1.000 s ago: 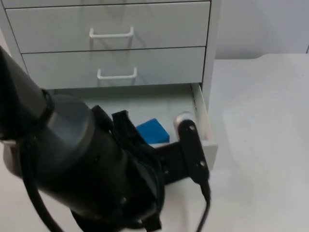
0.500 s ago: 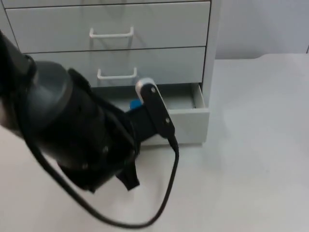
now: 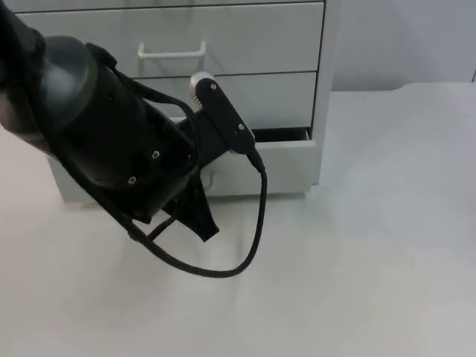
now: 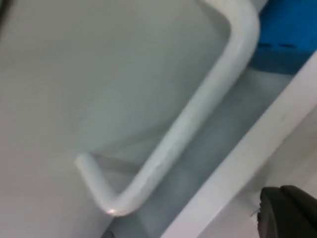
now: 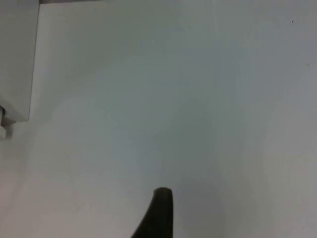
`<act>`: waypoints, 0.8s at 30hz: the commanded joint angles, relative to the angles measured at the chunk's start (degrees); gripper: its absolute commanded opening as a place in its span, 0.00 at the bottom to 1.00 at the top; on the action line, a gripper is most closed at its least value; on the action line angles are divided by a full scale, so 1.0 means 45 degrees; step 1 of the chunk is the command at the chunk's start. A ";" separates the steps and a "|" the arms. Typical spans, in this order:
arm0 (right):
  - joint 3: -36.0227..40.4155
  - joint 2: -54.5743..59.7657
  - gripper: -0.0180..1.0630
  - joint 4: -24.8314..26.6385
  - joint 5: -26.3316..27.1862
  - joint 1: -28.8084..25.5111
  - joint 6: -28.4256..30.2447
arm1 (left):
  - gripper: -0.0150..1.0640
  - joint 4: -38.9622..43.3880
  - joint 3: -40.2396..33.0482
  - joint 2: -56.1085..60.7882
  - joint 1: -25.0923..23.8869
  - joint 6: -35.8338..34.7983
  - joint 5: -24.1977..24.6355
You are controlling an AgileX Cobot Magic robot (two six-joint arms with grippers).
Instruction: Open the drawer with the left hand, place the block into the drawer with the right hand, then close the drawer with the left hand.
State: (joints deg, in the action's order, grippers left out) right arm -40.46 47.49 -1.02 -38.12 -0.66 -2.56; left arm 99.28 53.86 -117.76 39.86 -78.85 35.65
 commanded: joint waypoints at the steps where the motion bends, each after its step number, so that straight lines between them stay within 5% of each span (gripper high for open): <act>1: 0.0079 -0.0082 0.74 -0.0038 0.0169 -0.0035 0.0093 | 0.01 0.0148 0.0203 -0.0194 -0.0131 -0.0056 0.0315; 15: 0.0074 -0.0082 0.74 -0.0017 0.0281 -0.0035 0.0093 | 0.01 0.0148 0.0826 -0.0877 -0.0131 -0.0871 0.2022; 24: 0.0074 -0.0082 0.74 -0.0017 0.0339 -0.0035 0.0093 | 0.01 0.0148 0.1369 -0.0877 -0.0257 -0.1626 0.1954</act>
State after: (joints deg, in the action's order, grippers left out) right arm -40.28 47.49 -1.02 -37.54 -0.66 -2.56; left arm 99.53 59.18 -121.82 39.36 -84.68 42.32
